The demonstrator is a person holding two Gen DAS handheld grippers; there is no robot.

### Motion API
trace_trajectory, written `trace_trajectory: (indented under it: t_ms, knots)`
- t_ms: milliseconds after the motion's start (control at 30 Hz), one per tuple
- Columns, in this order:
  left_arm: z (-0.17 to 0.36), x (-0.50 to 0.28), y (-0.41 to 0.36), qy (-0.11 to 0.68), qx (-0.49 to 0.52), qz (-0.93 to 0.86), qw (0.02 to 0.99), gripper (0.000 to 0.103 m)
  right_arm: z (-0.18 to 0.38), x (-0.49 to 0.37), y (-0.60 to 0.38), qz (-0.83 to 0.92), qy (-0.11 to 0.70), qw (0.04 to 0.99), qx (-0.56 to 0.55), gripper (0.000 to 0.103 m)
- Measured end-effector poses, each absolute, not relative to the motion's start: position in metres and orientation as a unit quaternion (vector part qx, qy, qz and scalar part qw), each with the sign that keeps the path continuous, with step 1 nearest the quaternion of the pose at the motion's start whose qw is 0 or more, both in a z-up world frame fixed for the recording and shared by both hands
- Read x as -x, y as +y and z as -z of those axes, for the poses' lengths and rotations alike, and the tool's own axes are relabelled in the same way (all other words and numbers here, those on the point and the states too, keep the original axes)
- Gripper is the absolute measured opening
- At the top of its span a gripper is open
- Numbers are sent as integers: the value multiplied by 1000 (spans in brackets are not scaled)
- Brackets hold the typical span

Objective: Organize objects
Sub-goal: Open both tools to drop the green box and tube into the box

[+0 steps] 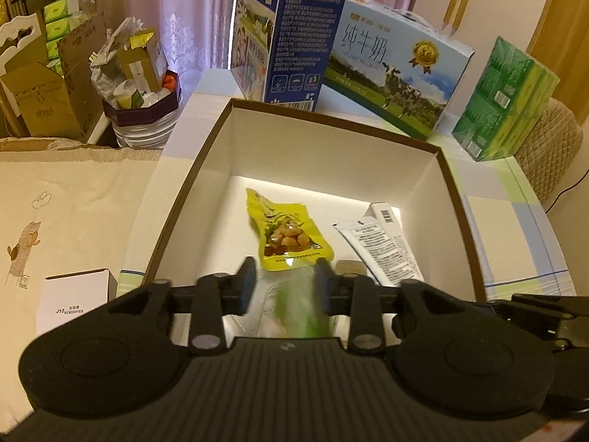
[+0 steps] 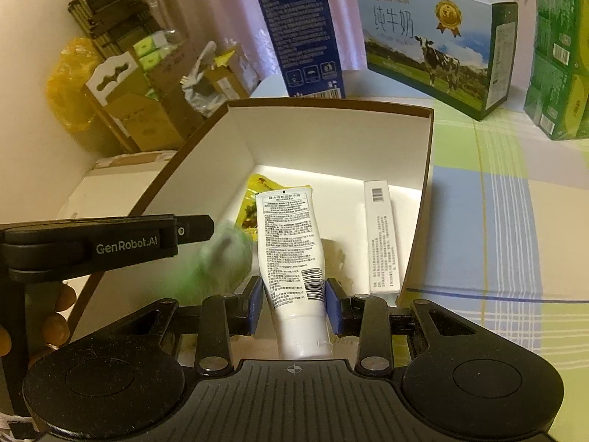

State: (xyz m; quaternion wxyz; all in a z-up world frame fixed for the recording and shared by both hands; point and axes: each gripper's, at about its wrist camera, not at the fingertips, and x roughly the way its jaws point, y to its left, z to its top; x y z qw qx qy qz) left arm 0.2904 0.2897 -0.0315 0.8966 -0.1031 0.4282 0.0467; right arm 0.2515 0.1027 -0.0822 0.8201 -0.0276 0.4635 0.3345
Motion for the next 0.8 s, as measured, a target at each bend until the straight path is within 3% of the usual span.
trace_trajectory:
  t_ms: [133,233,267,333,467,800]
  knots:
    - [34,-291,295,433,102,-47,895,56,86,-256,107,-326,470,820,25,33]
    - [33,-288,298,433,99,-46,895,60,90,-259,110,-321,477,818,19,33]
    - [33,-287,300,433,99,-46,895,69,90,-260,111,-320,477,818,17,33]
    - [31,-284,302,431,98,-48,896,76,92,-261,114,-322,473,820,22,35]
    - [26,-276,304,427,92,-46,898,82,88,-258,116,-332,458,824,28,52]
    - [17,-252,301,414,90,-38,905,91,74,-236,106,-344,433,831,49,61]
